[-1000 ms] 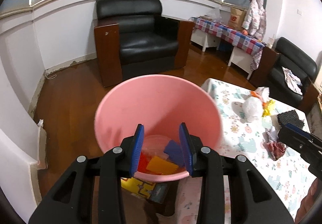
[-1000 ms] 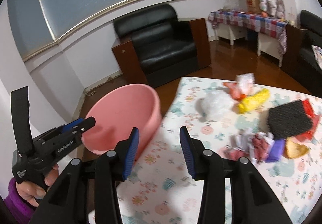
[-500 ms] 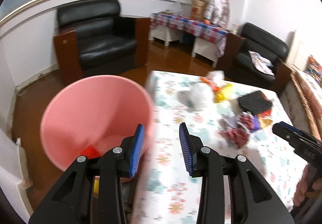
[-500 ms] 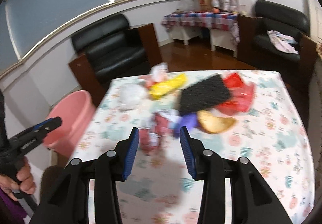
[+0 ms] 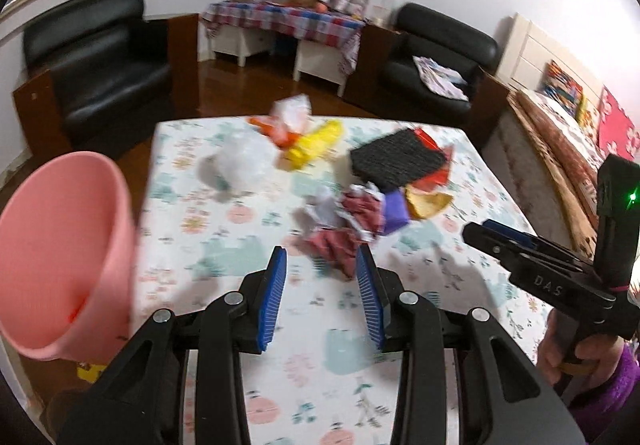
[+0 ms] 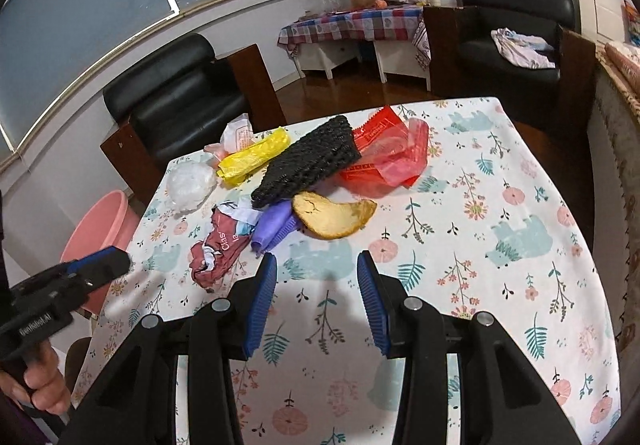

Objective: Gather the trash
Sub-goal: 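Move both tools back over the table toward the crumpled red paper, then grasp the crumpled red paper with the left tool while the right tool grasps the purple glove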

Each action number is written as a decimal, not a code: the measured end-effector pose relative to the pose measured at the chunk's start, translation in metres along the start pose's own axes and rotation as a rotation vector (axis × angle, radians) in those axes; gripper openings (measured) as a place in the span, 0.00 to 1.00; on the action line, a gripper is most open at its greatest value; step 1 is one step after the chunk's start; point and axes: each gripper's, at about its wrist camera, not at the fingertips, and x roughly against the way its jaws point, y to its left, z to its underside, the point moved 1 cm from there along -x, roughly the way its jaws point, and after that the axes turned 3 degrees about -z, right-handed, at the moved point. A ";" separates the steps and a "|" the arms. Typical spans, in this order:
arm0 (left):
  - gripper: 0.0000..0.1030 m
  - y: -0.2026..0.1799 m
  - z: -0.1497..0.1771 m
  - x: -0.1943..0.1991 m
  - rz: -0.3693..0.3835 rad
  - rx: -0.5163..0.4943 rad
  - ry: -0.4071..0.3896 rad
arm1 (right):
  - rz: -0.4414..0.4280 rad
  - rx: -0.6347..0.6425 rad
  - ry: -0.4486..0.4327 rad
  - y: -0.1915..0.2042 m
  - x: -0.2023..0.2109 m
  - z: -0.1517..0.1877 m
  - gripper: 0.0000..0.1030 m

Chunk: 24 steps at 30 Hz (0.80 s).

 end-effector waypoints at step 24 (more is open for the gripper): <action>0.17 -0.021 -0.002 -0.060 -0.028 -0.043 0.057 | -0.100 -0.066 0.048 0.000 -0.025 -0.004 0.40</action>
